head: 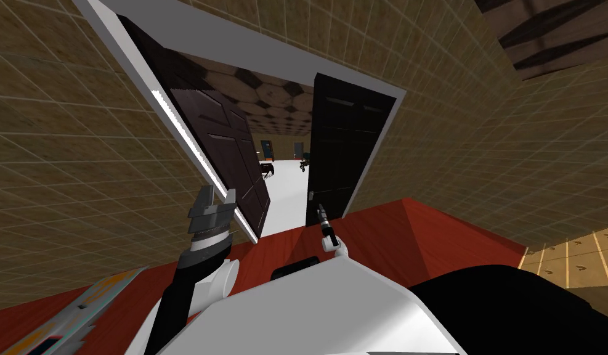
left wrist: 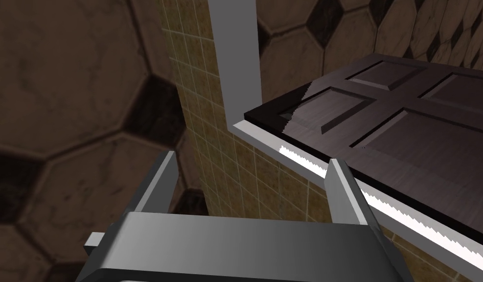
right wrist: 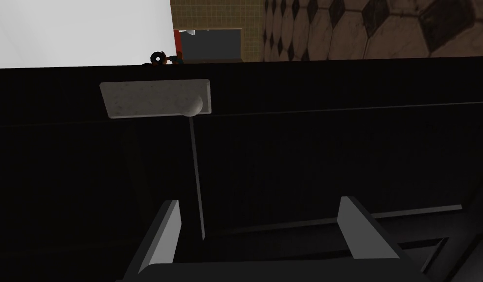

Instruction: Push the door open

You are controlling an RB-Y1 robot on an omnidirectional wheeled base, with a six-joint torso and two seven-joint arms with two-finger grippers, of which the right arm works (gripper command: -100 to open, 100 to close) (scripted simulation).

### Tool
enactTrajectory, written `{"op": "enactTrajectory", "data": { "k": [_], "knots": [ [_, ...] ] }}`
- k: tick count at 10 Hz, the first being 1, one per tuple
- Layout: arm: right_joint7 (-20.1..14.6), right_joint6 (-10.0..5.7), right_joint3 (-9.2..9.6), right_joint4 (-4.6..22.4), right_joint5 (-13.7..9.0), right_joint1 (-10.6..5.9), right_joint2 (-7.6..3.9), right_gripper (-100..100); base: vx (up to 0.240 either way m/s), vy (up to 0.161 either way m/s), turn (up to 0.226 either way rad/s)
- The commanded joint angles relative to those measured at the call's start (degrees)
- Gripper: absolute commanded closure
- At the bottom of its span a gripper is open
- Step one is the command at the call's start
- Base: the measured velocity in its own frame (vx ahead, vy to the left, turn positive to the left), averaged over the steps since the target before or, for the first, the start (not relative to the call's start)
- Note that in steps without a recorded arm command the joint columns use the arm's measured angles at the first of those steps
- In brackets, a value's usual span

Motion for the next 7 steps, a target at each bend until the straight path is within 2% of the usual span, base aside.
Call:
{"op": "enactTrajectory", "data": {
  "k": [1, 5, 7],
  "knots": [
    [0.3, -0.22, 0.03, 2.3, 0.0, -0.69, 0.30, -100, 0.125, -0.122, 0.164],
    [0.5, -1.44, -0.03, 7.6, 0.0, -2.70, 0.72, -100, 0.089, -0.081, 0.100],
    [0.6, -1.76, -0.05, 9.1, 0.0, -3.23, 0.85, -100, 0.071, -0.077, 0.062]
  ]
}}
